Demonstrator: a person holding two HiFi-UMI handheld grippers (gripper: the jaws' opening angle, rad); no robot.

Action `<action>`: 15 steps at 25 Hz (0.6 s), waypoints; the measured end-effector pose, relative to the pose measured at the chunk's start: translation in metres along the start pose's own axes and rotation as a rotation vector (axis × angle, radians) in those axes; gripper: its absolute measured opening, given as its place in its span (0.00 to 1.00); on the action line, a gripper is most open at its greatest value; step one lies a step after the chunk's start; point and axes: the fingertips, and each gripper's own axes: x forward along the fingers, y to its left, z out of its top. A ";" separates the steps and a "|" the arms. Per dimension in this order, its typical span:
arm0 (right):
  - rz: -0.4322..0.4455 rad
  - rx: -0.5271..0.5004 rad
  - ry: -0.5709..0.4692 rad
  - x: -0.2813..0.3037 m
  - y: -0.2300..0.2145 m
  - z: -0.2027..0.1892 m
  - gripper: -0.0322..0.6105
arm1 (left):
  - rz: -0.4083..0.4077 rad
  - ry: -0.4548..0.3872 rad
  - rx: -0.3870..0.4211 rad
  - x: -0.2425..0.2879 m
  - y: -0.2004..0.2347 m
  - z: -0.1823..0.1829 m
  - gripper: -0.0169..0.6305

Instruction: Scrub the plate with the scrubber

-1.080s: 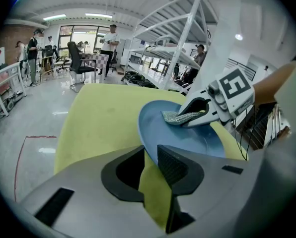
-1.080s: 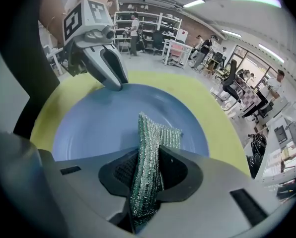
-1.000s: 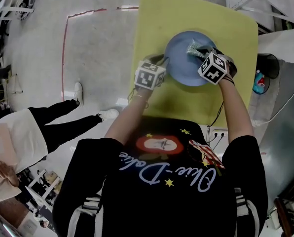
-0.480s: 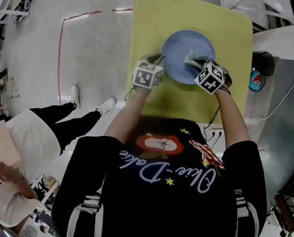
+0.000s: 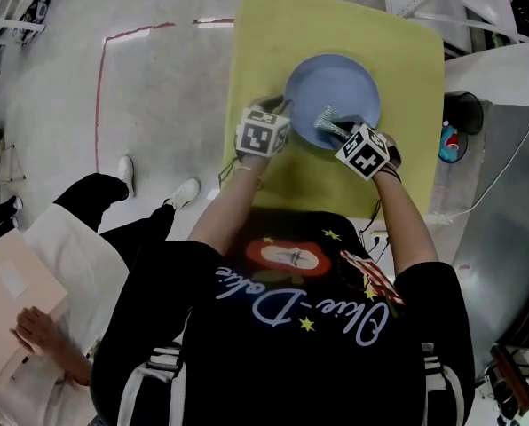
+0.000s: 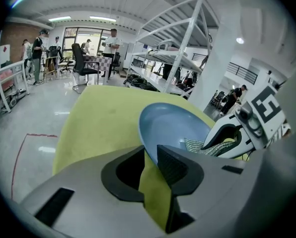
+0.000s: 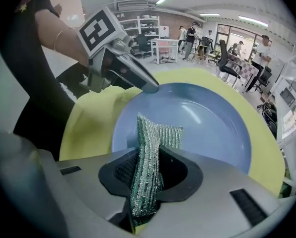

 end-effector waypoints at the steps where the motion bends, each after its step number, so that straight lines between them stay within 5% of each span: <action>1: 0.008 0.008 -0.004 0.000 0.002 0.001 0.16 | 0.000 0.001 0.001 0.000 0.000 0.000 0.14; 15: 0.143 0.030 -0.079 -0.005 0.017 0.009 0.16 | 0.005 0.013 0.001 0.004 -0.002 0.000 0.14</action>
